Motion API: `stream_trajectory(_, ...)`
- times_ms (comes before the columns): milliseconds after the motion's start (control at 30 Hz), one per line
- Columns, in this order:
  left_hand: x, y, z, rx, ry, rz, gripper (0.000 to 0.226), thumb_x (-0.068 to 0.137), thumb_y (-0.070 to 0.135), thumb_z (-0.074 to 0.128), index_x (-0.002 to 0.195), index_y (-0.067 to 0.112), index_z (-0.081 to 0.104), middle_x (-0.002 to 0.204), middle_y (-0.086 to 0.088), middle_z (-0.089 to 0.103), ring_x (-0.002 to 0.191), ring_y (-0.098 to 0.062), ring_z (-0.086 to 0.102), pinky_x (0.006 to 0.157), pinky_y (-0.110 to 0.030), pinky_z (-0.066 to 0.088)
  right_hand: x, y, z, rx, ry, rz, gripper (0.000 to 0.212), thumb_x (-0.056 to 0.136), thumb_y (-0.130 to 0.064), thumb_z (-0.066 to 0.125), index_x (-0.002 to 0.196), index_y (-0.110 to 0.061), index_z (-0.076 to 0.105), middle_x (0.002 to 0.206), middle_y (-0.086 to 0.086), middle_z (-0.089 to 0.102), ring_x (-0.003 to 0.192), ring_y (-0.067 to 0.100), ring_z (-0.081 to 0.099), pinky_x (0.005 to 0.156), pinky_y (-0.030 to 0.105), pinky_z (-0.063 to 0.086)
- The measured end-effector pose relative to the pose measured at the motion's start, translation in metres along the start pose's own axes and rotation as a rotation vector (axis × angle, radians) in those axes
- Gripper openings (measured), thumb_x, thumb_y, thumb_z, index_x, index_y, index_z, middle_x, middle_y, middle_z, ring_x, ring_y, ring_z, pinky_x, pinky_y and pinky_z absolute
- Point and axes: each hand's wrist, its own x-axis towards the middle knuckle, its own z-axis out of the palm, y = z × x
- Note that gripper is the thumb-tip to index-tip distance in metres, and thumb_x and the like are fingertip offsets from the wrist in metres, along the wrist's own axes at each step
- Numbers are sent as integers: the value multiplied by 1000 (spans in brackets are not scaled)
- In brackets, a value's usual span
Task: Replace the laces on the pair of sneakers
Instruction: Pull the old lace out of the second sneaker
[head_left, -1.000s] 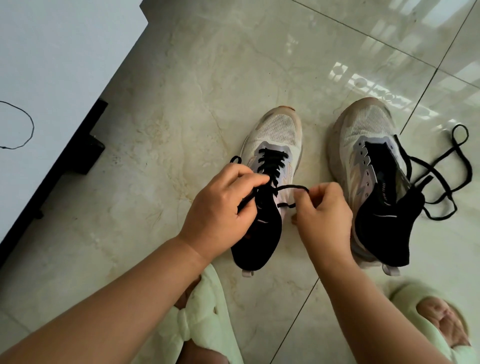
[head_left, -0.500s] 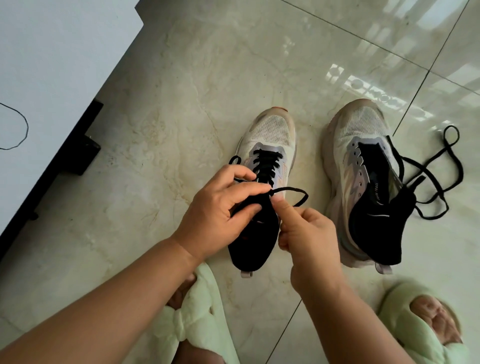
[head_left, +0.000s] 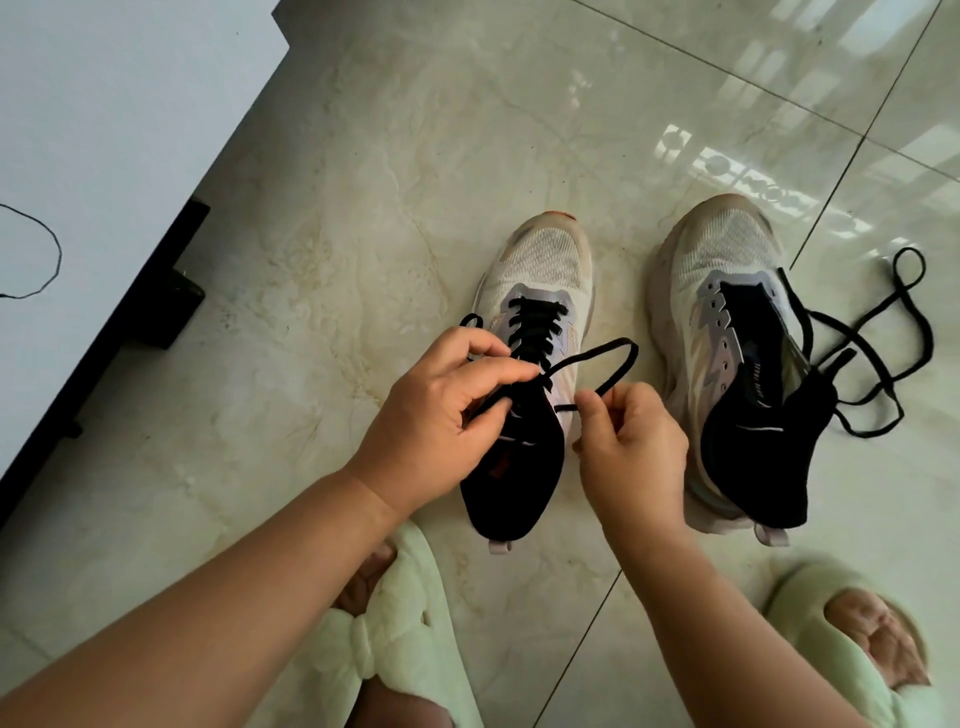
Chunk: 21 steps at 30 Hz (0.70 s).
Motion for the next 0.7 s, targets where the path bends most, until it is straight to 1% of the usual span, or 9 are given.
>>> stream_trajectory(133,-1,1,-1,-6,-2,-9,36,76,-6,67,106,15,70,104,-2,55,83,-5,53,76,-8,42,10,14,2,-77,46,65,23,92,-21,56,79,-3,51,61,2,49,58,18,44,58,29,35)
stream_trajectory(233,0,2,-2,-4,2,-17,36,76,-6,67,105,13,70,103,-2,56,81,-3,51,75,-7,42,6,16,-1,-19,89,57,19,88,-22,61,78,-9,51,62,-2,49,55,8,44,55,27,36)
stream_trajectory(267,0,3,-2,-5,3,-22,35,76,-6,68,105,13,70,103,-2,56,81,-1,50,75,-7,41,0,14,-3,39,107,3,19,86,-21,64,76,-14,50,63,-3,50,54,7,44,55,24,36)
stream_trajectory(333,0,3,-1,-6,2,-30,34,76,-5,68,105,12,70,103,-2,56,81,-1,50,76,-6,40,-10,7,-8,54,83,-219,18,82,-15,67,76,-19,50,70,-6,50,56,8,44,54,20,38)
stream_trajectory(400,0,4,-1,-5,4,-34,34,76,-6,68,105,12,70,104,-2,56,82,1,50,77,-6,40,-14,2,-13,11,-9,-426,16,78,-2,64,85,-16,59,84,-9,51,59,10,47,56,14,39)
stream_trajectory(433,0,5,-1,-8,4,-37,34,76,-6,67,105,12,70,104,-2,55,81,3,49,78,-5,39,-15,-1,-14,11,-55,-472,19,76,1,61,90,-12,63,89,-10,53,60,10,48,57,13,40)
stream_trajectory(533,0,6,-2,-13,-1,-37,33,77,-6,67,105,11,70,104,-3,56,80,7,48,78,-5,38,-14,-8,-18,22,-87,-509,24,73,-3,55,94,-9,66,90,-10,55,58,8,49,55,10,39)
stream_trajectory(633,0,5,-1,-19,-1,-36,33,77,-6,67,106,11,70,104,-2,55,78,9,48,77,-5,37,-17,-13,-21,-79,-17,-544,17,75,-10,61,91,-12,61,82,-17,47,55,9,45,52,12,35)
stream_trajectory(700,0,5,-1,-23,0,-38,34,77,-5,67,106,11,70,104,-2,55,79,8,48,78,-5,37,-15,-13,-22,-112,-54,-553,11,78,-6,67,86,-12,62,80,-16,50,51,10,44,50,13,35)
